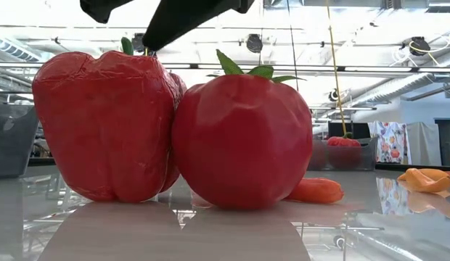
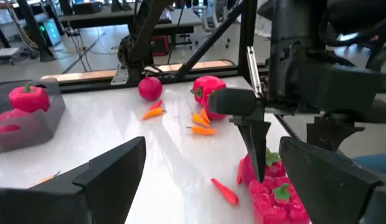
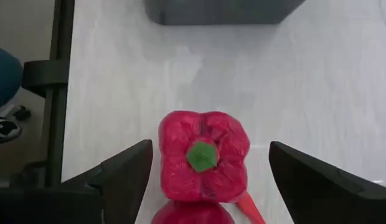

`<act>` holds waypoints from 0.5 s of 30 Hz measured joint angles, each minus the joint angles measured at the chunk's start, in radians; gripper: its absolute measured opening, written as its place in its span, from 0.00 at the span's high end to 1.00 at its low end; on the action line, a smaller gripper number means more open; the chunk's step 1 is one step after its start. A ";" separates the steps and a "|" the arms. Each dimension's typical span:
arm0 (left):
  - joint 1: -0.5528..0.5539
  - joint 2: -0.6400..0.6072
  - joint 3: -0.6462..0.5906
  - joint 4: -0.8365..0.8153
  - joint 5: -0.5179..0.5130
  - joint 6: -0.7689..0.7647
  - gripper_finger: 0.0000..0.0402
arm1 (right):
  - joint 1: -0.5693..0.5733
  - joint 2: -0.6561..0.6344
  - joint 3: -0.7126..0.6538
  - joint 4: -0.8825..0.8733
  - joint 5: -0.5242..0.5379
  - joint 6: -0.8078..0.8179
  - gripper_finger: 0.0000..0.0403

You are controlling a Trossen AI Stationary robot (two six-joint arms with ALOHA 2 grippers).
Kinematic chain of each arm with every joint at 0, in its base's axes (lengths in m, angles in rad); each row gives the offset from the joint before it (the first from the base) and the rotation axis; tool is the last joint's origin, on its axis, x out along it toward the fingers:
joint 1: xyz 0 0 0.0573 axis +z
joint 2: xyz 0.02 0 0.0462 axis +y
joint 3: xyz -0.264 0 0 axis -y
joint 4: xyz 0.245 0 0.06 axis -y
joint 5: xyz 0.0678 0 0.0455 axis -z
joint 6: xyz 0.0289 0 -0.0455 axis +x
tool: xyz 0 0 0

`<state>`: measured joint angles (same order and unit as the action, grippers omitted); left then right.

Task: Sort produce into baskets
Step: Put the red bell pepper into the top black bin

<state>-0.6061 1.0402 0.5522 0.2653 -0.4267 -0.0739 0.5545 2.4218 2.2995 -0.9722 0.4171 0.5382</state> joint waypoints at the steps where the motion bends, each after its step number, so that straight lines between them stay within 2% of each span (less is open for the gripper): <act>1: -0.001 0.004 0.000 0.000 0.000 -0.006 0.07 | 0.000 0.000 -0.002 0.003 0.001 0.001 0.22; 15: -0.001 0.031 0.000 0.002 0.000 -0.026 0.07 | -0.007 0.063 -0.009 0.032 -0.001 0.022 0.22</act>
<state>-0.6067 1.0714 0.5526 0.2675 -0.4271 -0.1001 0.5474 2.4844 2.2908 -0.9407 0.4156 0.5599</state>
